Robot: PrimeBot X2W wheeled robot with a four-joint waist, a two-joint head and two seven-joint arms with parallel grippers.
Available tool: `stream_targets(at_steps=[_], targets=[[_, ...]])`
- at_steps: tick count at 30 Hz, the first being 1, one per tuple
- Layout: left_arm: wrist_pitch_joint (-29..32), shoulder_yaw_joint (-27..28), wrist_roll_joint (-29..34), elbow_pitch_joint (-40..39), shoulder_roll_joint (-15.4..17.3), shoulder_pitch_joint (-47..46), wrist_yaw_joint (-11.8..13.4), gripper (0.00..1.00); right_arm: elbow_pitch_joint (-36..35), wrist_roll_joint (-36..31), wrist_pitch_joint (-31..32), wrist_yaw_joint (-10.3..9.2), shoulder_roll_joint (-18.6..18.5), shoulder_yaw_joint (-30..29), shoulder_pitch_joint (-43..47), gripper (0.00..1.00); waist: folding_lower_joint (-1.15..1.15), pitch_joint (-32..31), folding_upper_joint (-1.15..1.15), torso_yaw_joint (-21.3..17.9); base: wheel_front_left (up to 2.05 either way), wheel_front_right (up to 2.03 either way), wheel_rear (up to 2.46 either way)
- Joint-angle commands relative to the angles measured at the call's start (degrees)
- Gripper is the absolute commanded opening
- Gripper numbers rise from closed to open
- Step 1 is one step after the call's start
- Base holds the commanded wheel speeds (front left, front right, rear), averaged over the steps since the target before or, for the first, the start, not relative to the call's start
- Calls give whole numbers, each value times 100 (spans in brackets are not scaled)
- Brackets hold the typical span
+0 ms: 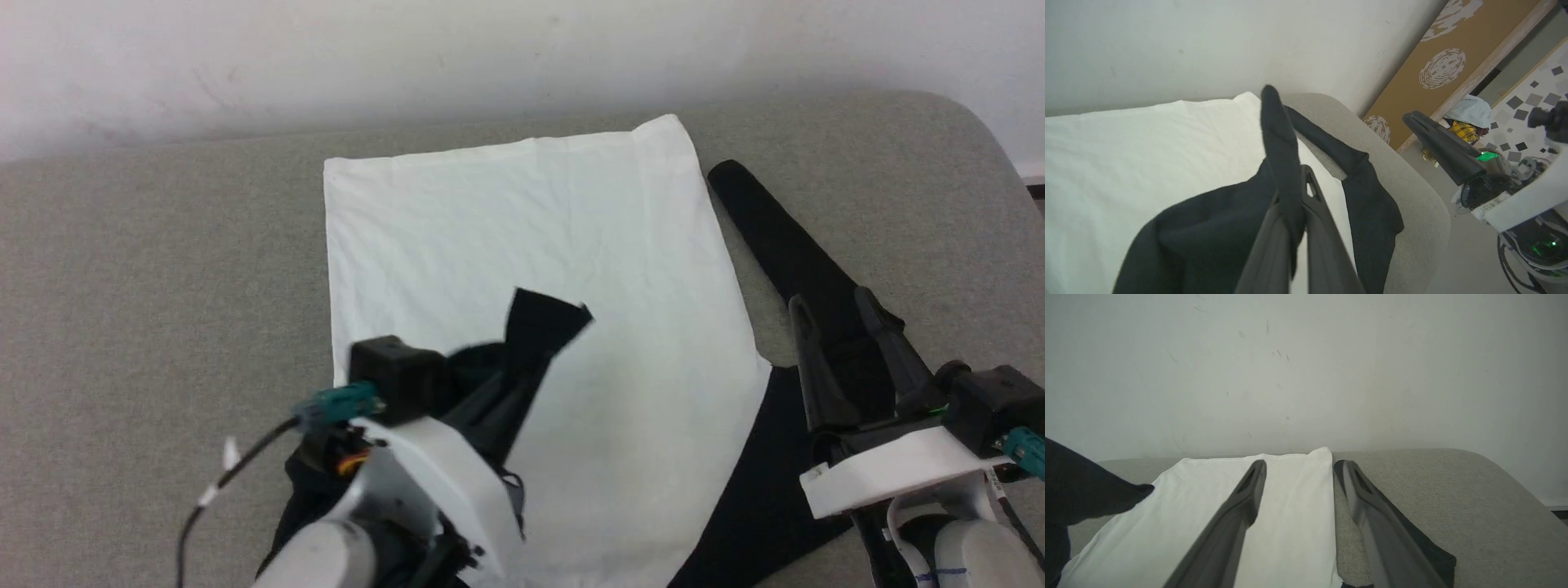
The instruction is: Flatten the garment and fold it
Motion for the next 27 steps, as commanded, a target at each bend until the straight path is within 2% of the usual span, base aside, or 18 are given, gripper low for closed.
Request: stream_targets(at_steps=[1, 4, 5, 9, 13, 14, 15, 16, 17, 18, 22, 27], targets=[[-48, -153, 101, 240, -112, -137, -79, 0, -16, 25, 7, -11, 6, 11, 14, 100, 0, 56, 0, -46, 0, 0, 0], [-61, -605, 308, 1058, -374, -301, -220, 0, -4, 60, -12, -11, 6, 32, -19, 100, 0, 112, 0, -103, 0, 0, 0], [-61, -605, 308, 1058, -374, -301, -220, 0, -4, 60, -12, -11, 6, 32, -19, 100, 0, 112, 0, -103, 0, 0, 0], [-113, -1198, 574, 2281, -770, -537, -462, 0, 62, 117, -51, -11, 6, 91, -50, 100, 0, 185, 0, -189, 0, 0, 0], [-157, -1423, 682, 2845, -914, -667, -605, 0, 96, 130, -71, -11, 6, 96, -63, 100, 0, 209, 0, -224, 0, 0, 0], [-197, -1507, 717, 3125, -998, -729, -656, 9, 119, 130, -82, -11, 6, 89, -71, 100, 0, 217, 0, -232, 0, 0, 0], [-197, -1507, 717, 3125, -998, -729, -656, 9, 119, 130, -82, -11, 6, 89, -71, 100, 0, 217, 0, -232, 0, 0, 0], [-226, -1563, 711, 3317, -1068, -761, -702, 85, 134, 131, -92, -11, 6, 80, -72, 100, 0, 220, 0, -230, 0, 0, 0], [-226, -1563, 711, 3317, -1068, -761, -702, 85, 134, 131, -92, -11, 6, 80, -72, 100, 0, 220, 0, -230, 0, 0, 0], [-251, -1555, 657, 3381, -1110, -756, -724, 100, 139, 131, -95, -11, 6, 72, -69, 100, 0, 217, 0, -222, 0, 0, 0], [-454, -1452, 517, 3352, -1177, -784, -786, 100, 148, 128, -86, -11, 6, 16, -35, 100, 0, 183, 0, -143, 0, 0, 0], [-1057, -1067, 437, 2853, -984, -732, -765, 100, 109, 102, -42, -11, 6, -95, -30, 100, 0, 140, 0, 28, 0, 0, 0]])
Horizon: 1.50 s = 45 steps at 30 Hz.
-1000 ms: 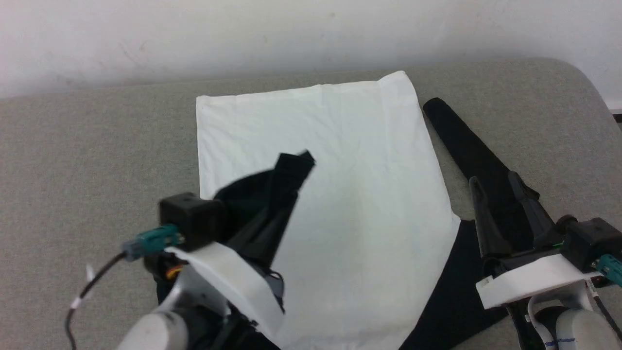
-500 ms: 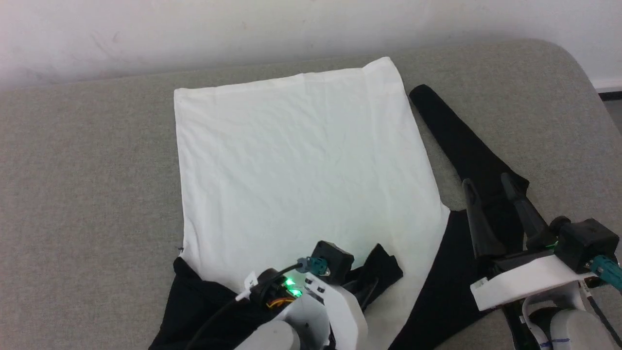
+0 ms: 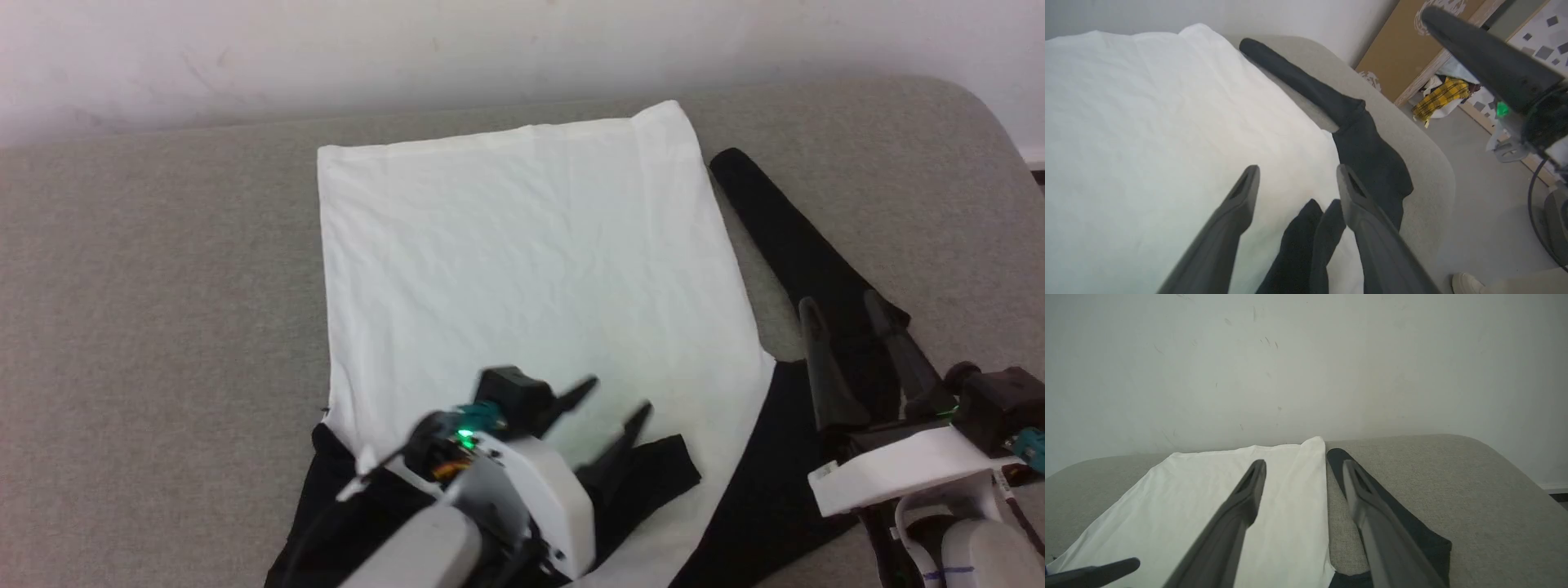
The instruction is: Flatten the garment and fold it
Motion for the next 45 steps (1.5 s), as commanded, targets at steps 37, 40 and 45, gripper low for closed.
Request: stream_targets(at_steps=[37, 40, 45], targets=[[-2312, 3725, 1220, -1241, 39, 873, 494, 100, 3405, -722, 3477, -11, -1298, -1202, -3909, 85, 0, 1786, 0, 1316, 0, 0, 0], [-2312, 3855, 1302, -1164, -68, 893, 350, 100, 3404, -628, 3851, -11, -1351, -1139, -3826, 1, 0, 1728, 0, 1301, 0, 0, 0], [-2312, 3931, 1473, -962, -184, 954, 159, 100, 3080, -536, 3643, -11, -1357, -1351, -3555, 0, 0, 1477, 0, 1236, 0, 0, 0]])
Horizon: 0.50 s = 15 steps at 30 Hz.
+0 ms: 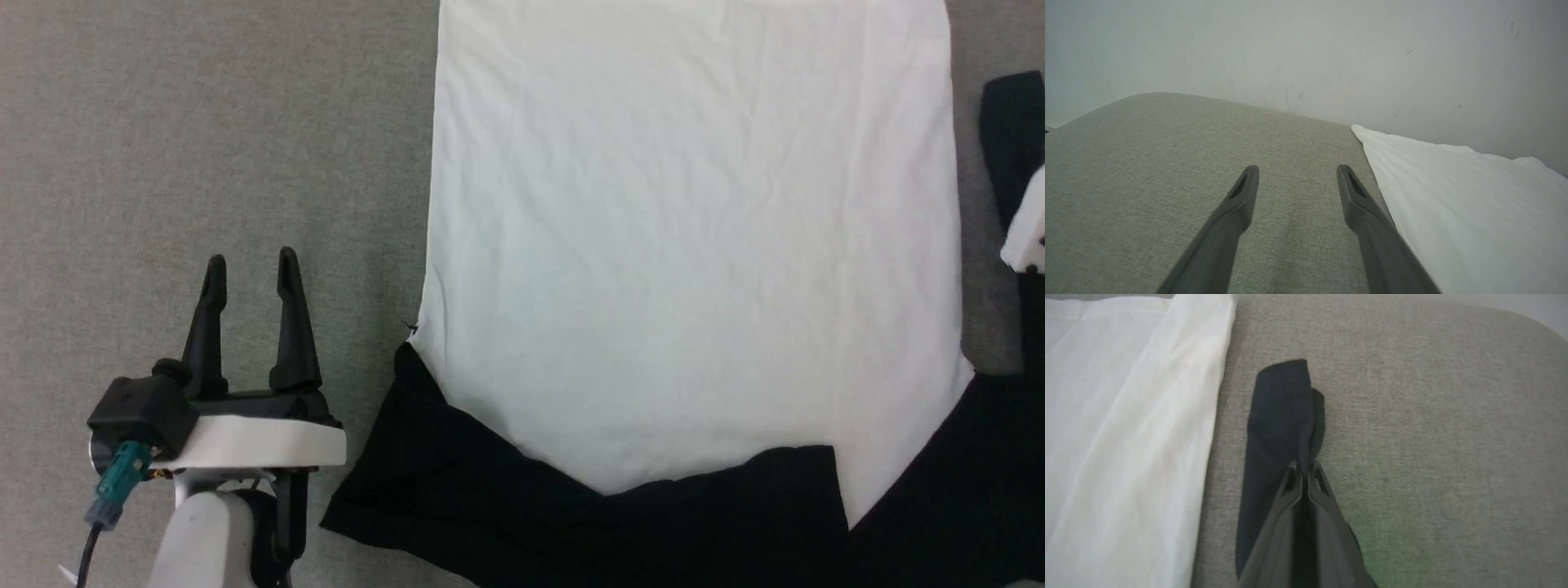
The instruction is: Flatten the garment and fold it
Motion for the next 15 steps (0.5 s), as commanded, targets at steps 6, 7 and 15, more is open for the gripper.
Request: stream_targets(at_steps=[6, 7, 15], targets=[[-27, 172, 175, 245, -132, 192, -179, 100, -761, -30, -837, -11, 257, -684, 967, 0, -1, -733, 1, -222, 0, 0, 0], [-27, 202, 185, 264, -136, 241, -192, 100, -928, -43, -870, -11, 293, -766, 1107, 0, -1, -830, 1, -254, 0, 0, 0], [-27, 358, 291, 301, -142, 653, -266, 100, -3033, -130, -421, -11, 724, -1047, 2063, 0, -1, -1562, 1, -537, 0, 0, 0]])
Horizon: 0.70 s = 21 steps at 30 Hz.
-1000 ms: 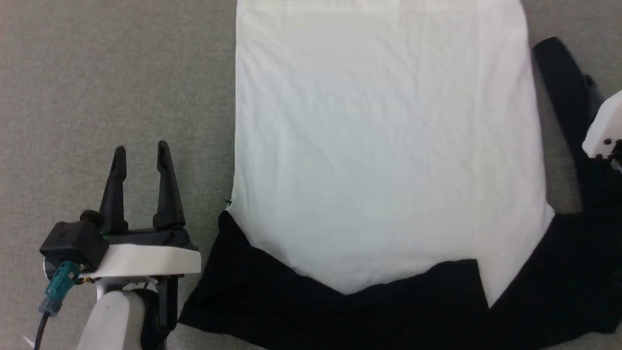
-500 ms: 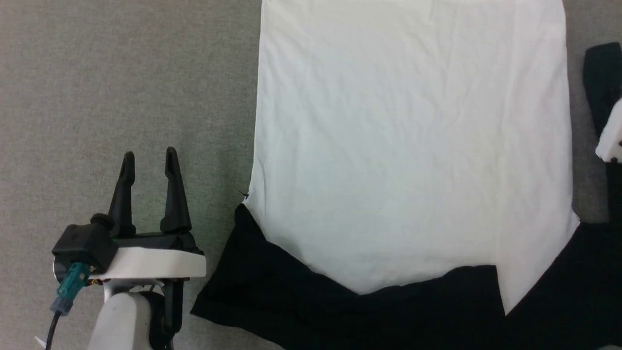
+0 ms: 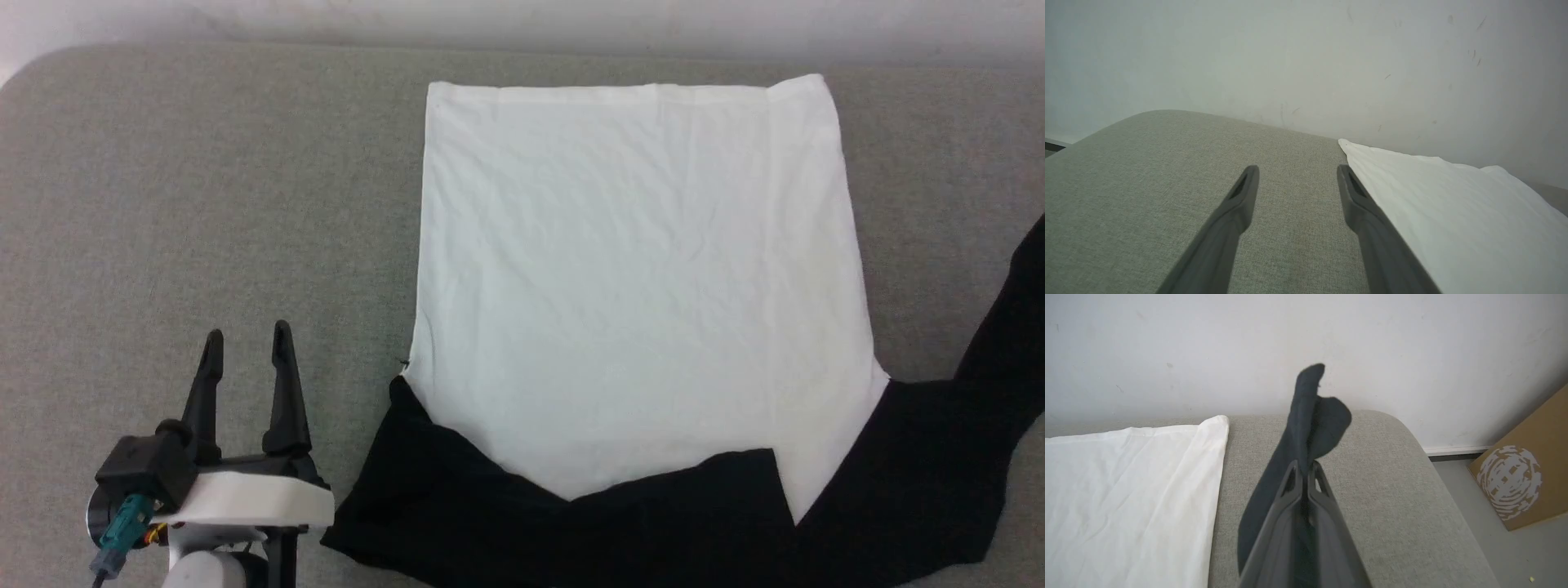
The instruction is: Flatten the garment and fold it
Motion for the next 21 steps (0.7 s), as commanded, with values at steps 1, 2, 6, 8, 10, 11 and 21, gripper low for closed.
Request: stream_targets(at_steps=[1, 2, 6, 8, 10, 11, 21], targets=[[-27, 11, 75, -3, -18, 134, -41, 100, -642, -6, 220, -10, 158, 36, 248, 0, 1, -531, 1, -282, 0, 0, 0], [-27, 8, 87, 2, -22, 174, -43, 100, -978, 14, 350, -10, 224, 74, 354, 0, 1, -585, 1, -300, 0, 0, 0], [-27, 8, 112, 11, -29, 266, -52, 100, -2165, 46, 905, -10, 413, 435, 748, 0, 1, -715, 1, -351, 0, 0, 0], [-27, -1, 121, 22, -22, 283, -64, 100, -2606, 75, 1142, -10, 467, 762, 906, 0, 1, -755, 1, -359, 0, 0, 0], [-27, -8, 125, 36, -17, 290, -71, 100, -2930, 111, 1336, -10, 500, 1146, 1026, 0, 1, -784, 1, -361, 0, 0, 0], [-27, -11, 124, 42, -16, 291, -76, 100, -3031, 119, 1414, -10, 503, 1361, 1077, 0, 1, -797, 1, -359, 0, 0, 0], [-27, -66, 89, 129, -38, 262, -138, 100, -2425, 446, 1610, -10, 569, 3517, 1327, 0, 1, -808, 1, -269, 0, 0, 0]])
